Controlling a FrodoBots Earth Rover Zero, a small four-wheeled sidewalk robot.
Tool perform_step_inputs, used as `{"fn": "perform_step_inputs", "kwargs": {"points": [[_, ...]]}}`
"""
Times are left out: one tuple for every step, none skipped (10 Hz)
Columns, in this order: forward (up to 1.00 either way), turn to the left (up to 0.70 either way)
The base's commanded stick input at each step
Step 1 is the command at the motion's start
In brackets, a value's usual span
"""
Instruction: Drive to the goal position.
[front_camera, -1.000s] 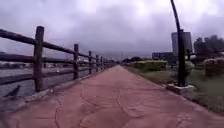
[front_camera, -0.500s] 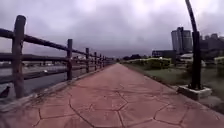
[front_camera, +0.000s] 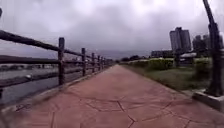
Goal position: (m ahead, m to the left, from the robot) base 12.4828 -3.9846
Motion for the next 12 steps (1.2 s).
{"fn": "perform_step_inputs", "kwargs": {"points": [[1.00,0.00],[1.00,0.00],[1.00,0.00],[1.00,0.00],[1.00,0.00],[1.00,0.00],[1.00,0.00],[1.00,0.00],[1.00,0.00],[1.00,0.00],[1.00,0.00],[1.00,0.00]]}}
